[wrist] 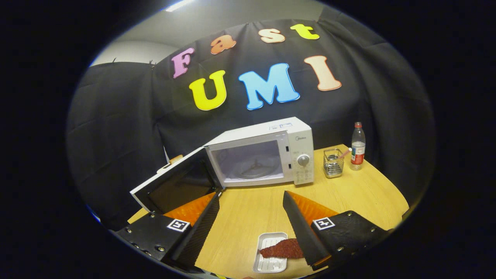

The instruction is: Open the microwave, put the food inside, and close the microwave door.

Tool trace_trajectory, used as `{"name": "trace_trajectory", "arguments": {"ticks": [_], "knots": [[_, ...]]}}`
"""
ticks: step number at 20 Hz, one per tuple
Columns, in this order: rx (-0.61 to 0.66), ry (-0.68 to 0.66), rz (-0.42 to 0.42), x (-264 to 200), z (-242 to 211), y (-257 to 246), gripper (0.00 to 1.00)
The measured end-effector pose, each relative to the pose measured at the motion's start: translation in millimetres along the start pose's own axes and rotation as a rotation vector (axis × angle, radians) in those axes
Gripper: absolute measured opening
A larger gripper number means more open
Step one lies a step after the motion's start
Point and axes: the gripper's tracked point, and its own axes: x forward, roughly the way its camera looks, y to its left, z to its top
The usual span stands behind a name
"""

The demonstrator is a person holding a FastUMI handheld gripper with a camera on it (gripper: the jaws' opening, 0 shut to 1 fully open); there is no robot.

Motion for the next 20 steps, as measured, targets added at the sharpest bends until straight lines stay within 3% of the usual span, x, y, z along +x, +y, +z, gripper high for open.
{"name": "trace_trajectory", "arguments": {"ticks": [8, 20], "knots": [[0.087, 0.158, -0.093, 3, -56, -61, 1.0], [0.338, 0.35, -0.121, 0, -133, -82, 1.0]]}}
